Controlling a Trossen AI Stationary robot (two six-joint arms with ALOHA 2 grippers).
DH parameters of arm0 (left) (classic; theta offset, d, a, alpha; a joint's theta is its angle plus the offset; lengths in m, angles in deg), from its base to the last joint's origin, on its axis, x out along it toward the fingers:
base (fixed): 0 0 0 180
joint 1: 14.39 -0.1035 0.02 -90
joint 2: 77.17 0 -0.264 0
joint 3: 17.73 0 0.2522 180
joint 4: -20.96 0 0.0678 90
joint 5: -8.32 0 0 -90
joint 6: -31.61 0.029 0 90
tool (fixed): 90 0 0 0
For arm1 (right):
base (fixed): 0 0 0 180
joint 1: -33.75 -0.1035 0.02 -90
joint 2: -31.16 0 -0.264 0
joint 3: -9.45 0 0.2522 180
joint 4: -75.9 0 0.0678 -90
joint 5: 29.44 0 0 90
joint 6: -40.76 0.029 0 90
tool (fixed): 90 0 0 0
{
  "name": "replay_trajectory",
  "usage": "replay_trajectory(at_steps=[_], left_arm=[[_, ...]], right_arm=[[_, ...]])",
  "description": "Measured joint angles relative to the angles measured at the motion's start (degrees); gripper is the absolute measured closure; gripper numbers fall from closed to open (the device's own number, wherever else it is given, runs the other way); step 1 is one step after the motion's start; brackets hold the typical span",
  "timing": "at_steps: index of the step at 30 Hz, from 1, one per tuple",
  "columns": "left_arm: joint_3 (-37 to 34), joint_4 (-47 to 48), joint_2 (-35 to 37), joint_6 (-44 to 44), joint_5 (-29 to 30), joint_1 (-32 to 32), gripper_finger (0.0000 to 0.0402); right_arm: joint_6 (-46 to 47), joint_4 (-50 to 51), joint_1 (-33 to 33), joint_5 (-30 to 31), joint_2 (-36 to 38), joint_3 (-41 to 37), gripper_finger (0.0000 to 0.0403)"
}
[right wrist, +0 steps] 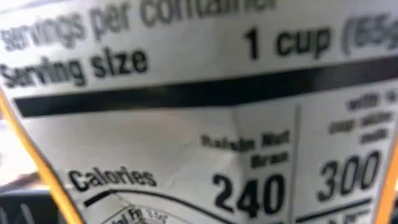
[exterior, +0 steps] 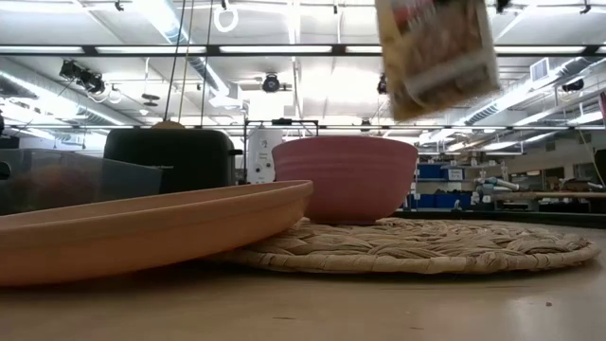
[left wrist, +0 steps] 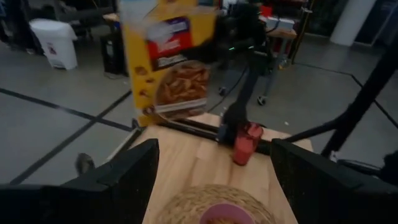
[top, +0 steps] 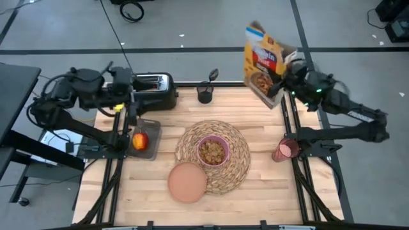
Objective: Arrange a breakfast setting
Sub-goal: Pour the cereal from the yellow cereal box into the pink bowl
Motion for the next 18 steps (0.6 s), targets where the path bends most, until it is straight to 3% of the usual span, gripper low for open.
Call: replay_trajectory(at_steps=[6,12,18], left_arm=[[-0.09,-2.29,-3.85,-3.37,0.01,3.59,0.0088],[-0.08,-7.1,-6.51,-6.41,-0.03,6.09,0.0088],[-0.08,-9.61,-6.92,-8.17,-0.11,7.22,0.0088]], right_arm=[[5.99,-3.44,7.87,1.13,5.26,-15.95,0.0267],[5.11,-12.11,9.57,2.18,10.3,-30.44,0.0267],[1.48,-22.06,11.39,7.25,13.45,-38.54,0.0267]])
